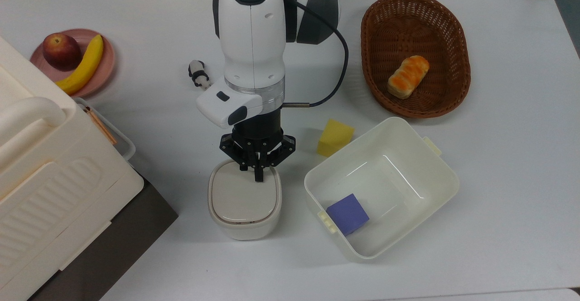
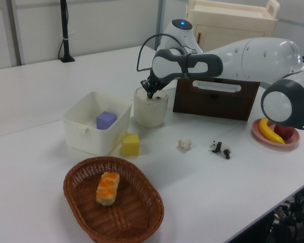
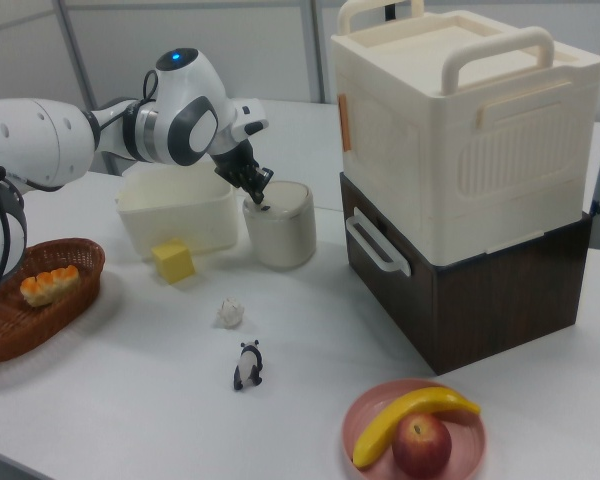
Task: Open the trash can
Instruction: 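Lower the gripper onto the trash can lid and lift the lid open, then raise the gripper away from the opened trash can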
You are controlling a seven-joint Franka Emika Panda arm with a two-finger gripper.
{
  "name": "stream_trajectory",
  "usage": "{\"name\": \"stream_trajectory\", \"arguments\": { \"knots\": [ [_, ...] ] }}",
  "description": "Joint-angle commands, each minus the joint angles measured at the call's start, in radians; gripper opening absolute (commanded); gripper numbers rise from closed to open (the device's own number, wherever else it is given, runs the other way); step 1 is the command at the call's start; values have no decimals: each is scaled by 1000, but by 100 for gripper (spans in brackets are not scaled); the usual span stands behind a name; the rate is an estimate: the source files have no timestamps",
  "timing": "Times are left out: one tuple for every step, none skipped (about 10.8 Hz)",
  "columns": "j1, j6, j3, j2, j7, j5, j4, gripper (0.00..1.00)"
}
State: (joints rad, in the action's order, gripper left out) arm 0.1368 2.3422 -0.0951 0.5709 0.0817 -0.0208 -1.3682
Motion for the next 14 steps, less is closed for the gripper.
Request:
{"name": "stream_trajectory", "arguments": {
  "knots": [
    [7, -56, -12, -53, 10, 1, -63, 0],
    [4, -120, -12, -101, 15, -4, -63, 0],
    [0, -208, -14, -155, 15, -8, -64, 2],
    [-17, -309, -14, -199, 12, -27, -63, 8],
    [-26, -392, -14, -239, 10, -46, -63, 21],
    [-35, -465, -15, -273, 9, -60, -63, 38],
    [-43, -545, -15, -299, 13, -60, -63, 88],
    [-49, -631, -17, -327, 4, -59, -63, 100],
    [-58, -688, -18, -348, 4, -54, -63, 100],
    [-63, -717, -18, -362, 15, -50, -63, 100],
    [-63, -721, -18, -371, 21, -45, -63, 100],
    [-72, -718, -20, -373, 32, -45, -63, 100],
    [-77, -709, -18, -368, 32, -44, -63, 100],
    [-77, -705, -18, -367, 30, -45, -66, 100]
  ]
}}
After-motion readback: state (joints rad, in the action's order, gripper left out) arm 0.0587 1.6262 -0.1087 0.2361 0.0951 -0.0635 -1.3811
